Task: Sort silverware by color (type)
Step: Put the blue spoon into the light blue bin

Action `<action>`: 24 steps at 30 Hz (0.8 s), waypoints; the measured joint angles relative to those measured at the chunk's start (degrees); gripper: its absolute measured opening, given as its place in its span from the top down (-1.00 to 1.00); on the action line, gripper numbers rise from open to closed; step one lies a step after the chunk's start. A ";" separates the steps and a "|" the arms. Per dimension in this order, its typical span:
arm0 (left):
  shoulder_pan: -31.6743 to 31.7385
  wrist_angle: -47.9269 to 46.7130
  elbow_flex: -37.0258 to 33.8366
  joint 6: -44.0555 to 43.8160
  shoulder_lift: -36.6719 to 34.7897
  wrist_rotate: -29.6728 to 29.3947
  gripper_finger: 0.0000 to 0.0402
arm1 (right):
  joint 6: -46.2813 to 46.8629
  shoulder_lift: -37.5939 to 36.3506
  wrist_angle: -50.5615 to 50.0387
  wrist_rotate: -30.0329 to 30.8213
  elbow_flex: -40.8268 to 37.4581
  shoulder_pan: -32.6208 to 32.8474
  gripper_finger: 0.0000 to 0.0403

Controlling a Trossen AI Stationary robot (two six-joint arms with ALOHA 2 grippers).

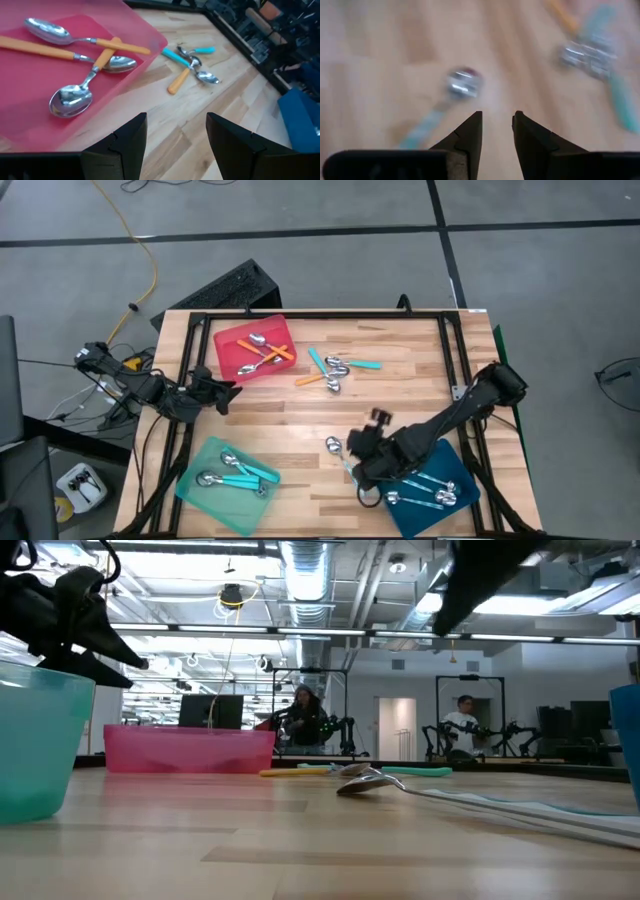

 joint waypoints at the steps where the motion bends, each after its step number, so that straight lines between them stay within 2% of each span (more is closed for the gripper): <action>1: 0.02 0.35 0.00 0.41 0.00 -0.69 0.06 | -3.12 0.00 4.47 -1.71 -0.72 -0.30 0.37; 5: 0.01 0.37 0.00 0.72 -0.01 -2.36 0.06 | -13.80 0.00 14.53 -6.97 -1.89 -1.20 0.36; 10: 0.00 0.39 0.00 1.90 0.01 -1.01 0.06 | -21.93 -0.32 15.05 -7.21 -1.92 -3.55 0.30; 15: 0.00 0.45 0.00 3.75 0.01 -0.92 0.06 | -24.80 -3.67 18.09 -7.43 -5.75 -8.61 0.22; 17: 0.02 0.50 0.00 4.70 -0.01 -0.94 0.06 | -24.94 -5.73 19.64 -9.69 -8.75 -10.67 0.20; 20: 0.00 0.83 0.00 5.42 -0.01 -0.93 0.06 | -24.99 -11.00 23.29 -13.17 -13.32 -12.67 0.20; 24: 0.01 1.46 0.00 5.63 0.11 -1.24 0.06 | -24.66 -18.34 26.94 -14.40 -19.19 -13.88 0.22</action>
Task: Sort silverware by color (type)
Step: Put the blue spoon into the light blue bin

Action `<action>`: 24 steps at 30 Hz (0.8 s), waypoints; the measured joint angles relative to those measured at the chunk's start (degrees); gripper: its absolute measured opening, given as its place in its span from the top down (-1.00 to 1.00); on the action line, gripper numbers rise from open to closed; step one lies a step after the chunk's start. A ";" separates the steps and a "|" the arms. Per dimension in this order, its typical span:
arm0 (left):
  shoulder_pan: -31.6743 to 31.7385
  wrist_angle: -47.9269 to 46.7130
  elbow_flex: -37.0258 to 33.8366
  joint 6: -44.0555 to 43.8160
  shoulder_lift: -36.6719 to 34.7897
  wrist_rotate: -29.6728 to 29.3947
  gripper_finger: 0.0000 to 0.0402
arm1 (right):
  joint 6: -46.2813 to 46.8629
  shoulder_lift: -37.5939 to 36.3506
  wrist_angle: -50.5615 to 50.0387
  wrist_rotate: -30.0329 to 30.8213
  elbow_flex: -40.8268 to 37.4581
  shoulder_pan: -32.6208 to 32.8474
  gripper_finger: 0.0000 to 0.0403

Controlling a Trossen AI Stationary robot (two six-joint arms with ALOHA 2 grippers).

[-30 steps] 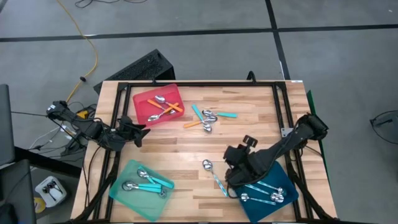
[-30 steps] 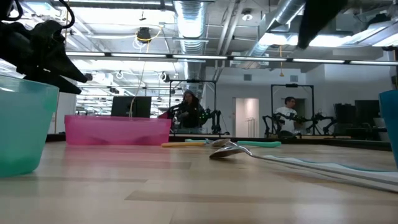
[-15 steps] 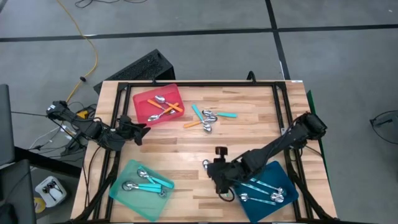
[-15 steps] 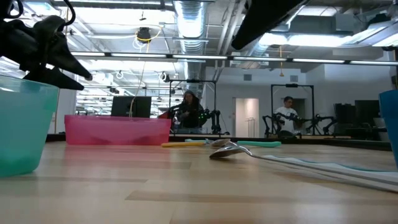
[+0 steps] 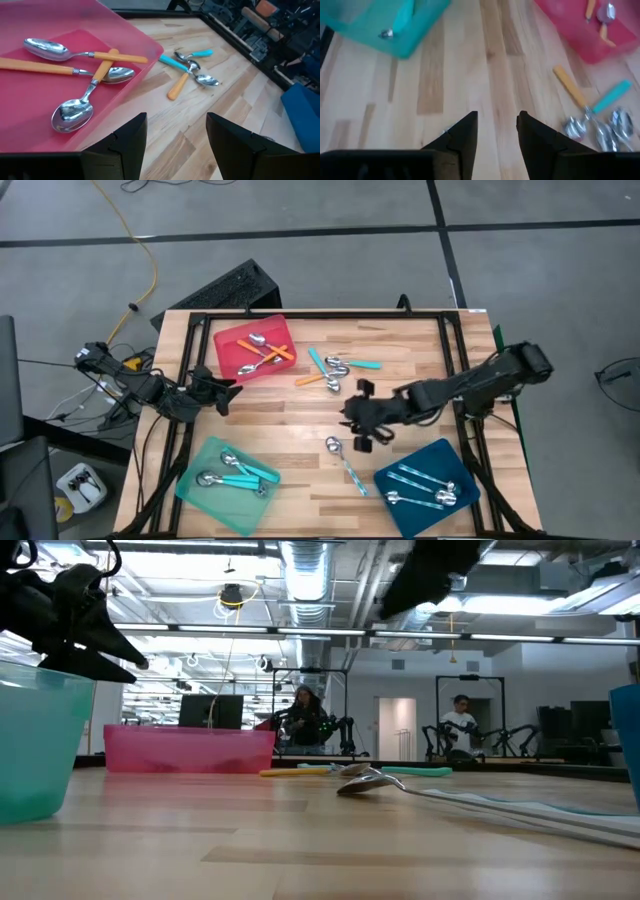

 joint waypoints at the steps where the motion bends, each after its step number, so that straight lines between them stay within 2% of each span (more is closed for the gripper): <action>1: 0.00 0.02 0.00 0.05 0.06 -0.20 0.06 | -0.03 -1.39 0.89 -0.06 -1.53 -0.04 0.22; 6: 0.01 0.08 0.02 1.69 0.44 -0.88 0.06 | -3.76 -9.33 14.15 -0.44 -10.25 -0.04 0.21; 10: -0.01 0.16 0.02 1.95 0.69 -1.49 0.06 | -6.81 -12.71 23.31 -0.33 -16.52 -1.60 0.21; 14: -0.01 0.19 0.02 2.55 1.07 -1.68 0.06 | -9.33 -14.32 29.08 -0.10 -19.82 -5.86 0.22; 18: 0.01 -0.20 0.02 2.69 1.33 -2.60 0.06 | -11.89 -13.78 30.69 -0.88 -20.63 -12.10 0.21; 20: -0.01 -0.09 0.02 2.69 1.37 -2.52 0.06 | -13.28 -13.86 31.86 -3.72 -20.61 -15.92 0.20; 24: -0.01 0.04 0.02 2.67 1.39 -1.49 0.06 | -14.65 -13.73 35.55 -14.80 -20.60 -23.35 0.20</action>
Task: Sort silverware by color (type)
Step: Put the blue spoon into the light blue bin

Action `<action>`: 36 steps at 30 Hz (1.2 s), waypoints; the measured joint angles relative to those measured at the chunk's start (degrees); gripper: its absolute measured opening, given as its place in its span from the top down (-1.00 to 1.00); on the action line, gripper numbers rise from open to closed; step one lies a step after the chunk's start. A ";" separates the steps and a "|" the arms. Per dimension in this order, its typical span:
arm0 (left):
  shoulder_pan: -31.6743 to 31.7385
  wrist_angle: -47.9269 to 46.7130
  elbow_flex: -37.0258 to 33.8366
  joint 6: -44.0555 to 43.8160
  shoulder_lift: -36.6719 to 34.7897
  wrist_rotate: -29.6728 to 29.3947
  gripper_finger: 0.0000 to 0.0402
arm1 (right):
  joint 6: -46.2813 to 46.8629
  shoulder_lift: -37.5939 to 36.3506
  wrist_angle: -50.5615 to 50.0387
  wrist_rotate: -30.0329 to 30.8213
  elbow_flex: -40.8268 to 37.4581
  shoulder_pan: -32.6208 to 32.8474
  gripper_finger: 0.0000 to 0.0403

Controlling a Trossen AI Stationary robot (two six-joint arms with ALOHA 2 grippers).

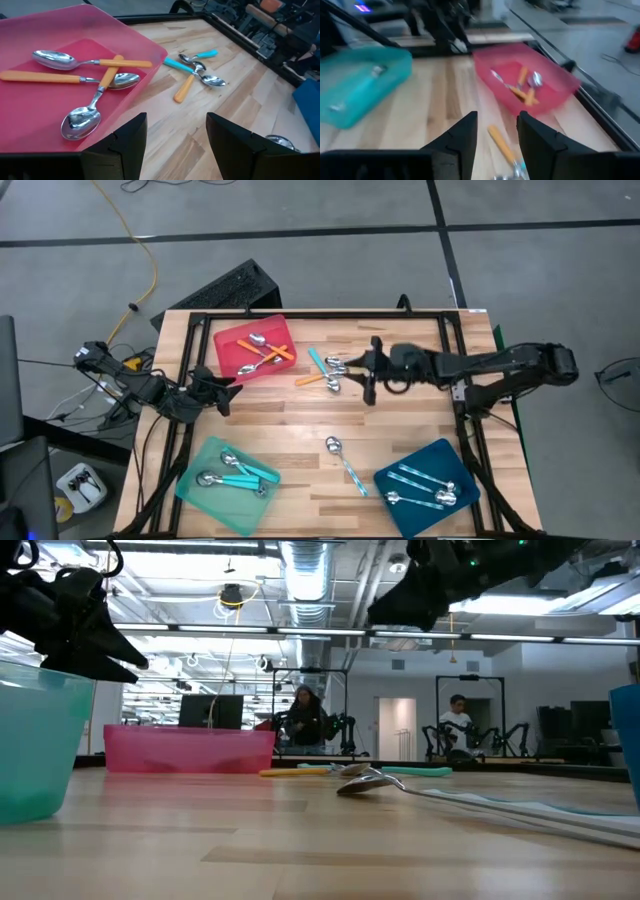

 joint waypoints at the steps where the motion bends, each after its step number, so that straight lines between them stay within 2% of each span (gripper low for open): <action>1: 0.00 0.11 0.00 -0.08 -0.01 0.00 0.06 | -0.22 -0.01 0.98 -2.74 0.00 -1.60 0.20; 5: 0.00 1.12 0.00 0.64 0.00 -0.04 0.06 | -0.30 -0.02 0.78 -8.10 0.02 -7.10 0.20; 11: 0.00 1.51 0.00 3.03 0.02 -0.01 0.06 | 0.75 -0.02 -5.21 -8.23 0.02 -12.54 0.13; 18: 0.01 1.49 0.00 5.79 0.02 -0.01 0.06 | 0.94 1.28 -10.61 -8.07 0.02 -16.00 -0.09; 28: 0.00 0.87 0.00 5.93 0.02 -1.15 0.06 | -1.53 13.73 -9.16 -6.28 0.04 -15.94 -0.15; 32: 0.00 0.85 0.00 5.94 0.01 -1.36 0.06 | -1.64 18.74 -8.47 -2.55 0.33 -16.00 -0.15; 36: 0.00 0.86 -0.02 5.83 0.02 -1.55 0.06 | -1.99 21.28 -8.59 -1.91 0.49 -16.05 -0.15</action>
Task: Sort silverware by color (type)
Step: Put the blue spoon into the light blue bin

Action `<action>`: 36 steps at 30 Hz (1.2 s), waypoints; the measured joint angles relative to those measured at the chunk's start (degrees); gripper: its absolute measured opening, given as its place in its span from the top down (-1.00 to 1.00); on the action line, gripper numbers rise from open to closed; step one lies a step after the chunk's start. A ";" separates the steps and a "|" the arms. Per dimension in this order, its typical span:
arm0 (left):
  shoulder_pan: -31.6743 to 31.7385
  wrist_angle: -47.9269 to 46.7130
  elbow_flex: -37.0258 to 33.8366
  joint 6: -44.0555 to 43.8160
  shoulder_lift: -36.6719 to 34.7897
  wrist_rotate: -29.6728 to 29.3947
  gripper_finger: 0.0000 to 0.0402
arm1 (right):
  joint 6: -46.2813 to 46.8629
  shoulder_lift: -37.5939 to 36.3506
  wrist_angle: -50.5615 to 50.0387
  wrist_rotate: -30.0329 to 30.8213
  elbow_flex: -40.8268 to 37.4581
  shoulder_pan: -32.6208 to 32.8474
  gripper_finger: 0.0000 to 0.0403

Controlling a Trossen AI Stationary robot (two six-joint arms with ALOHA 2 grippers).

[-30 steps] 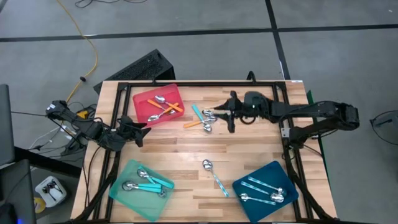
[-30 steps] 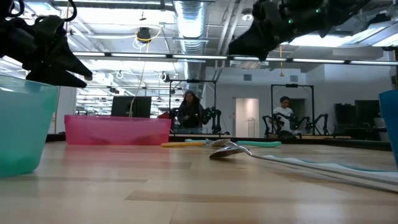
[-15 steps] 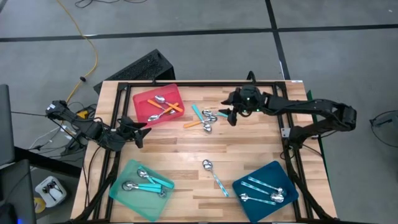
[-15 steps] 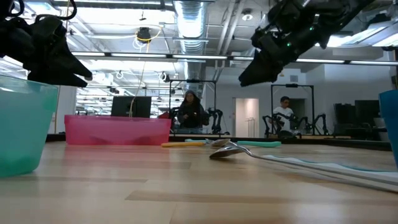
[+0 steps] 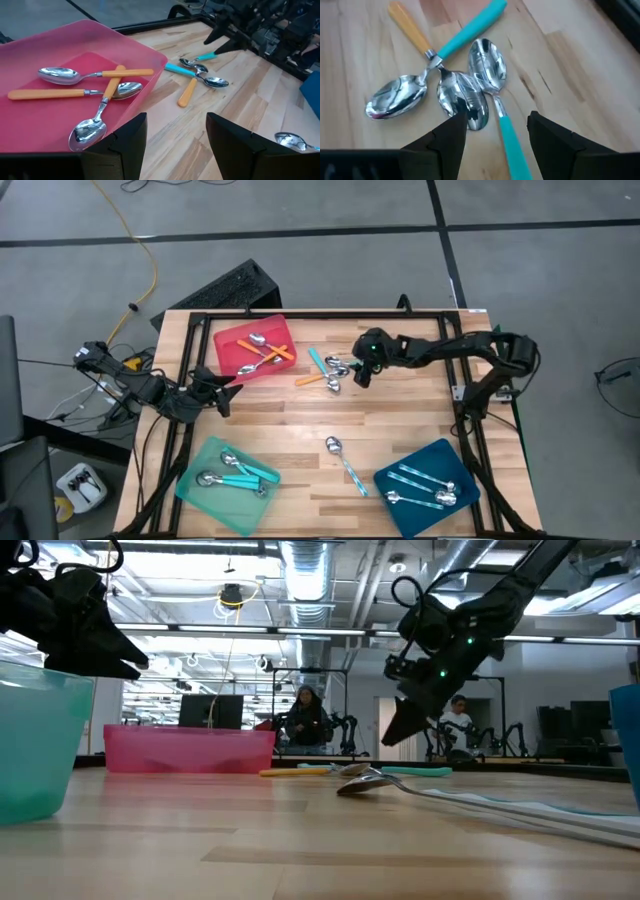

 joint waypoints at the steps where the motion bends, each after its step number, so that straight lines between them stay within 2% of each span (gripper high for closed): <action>1: 0.00 0.00 -0.01 0.00 0.00 -0.06 0.06 | -0.24 0.35 -0.31 0.17 0.04 0.00 -0.15; 10: 0.00 0.02 -0.01 0.00 -0.01 -2.49 0.06 | -0.27 0.10 -7.70 7.67 0.06 0.00 -0.15; 17: 0.02 -0.02 -0.01 -0.02 0.00 -2.84 0.06 | -0.23 0.10 -10.56 7.79 0.04 0.00 -0.15; 22: 0.00 -0.05 -0.01 0.02 0.00 -2.98 0.06 | -0.36 0.35 -10.73 10.53 0.04 -0.37 -0.15; 32: 0.00 -0.08 -0.03 0.04 0.00 -2.92 0.06 | 6.48 5.02 -11.15 10.60 0.21 -1.55 -0.15; 36: 0.01 -0.10 -0.03 0.00 0.00 -2.90 0.06 | 8.52 5.50 -11.19 9.72 0.21 -0.15 -0.15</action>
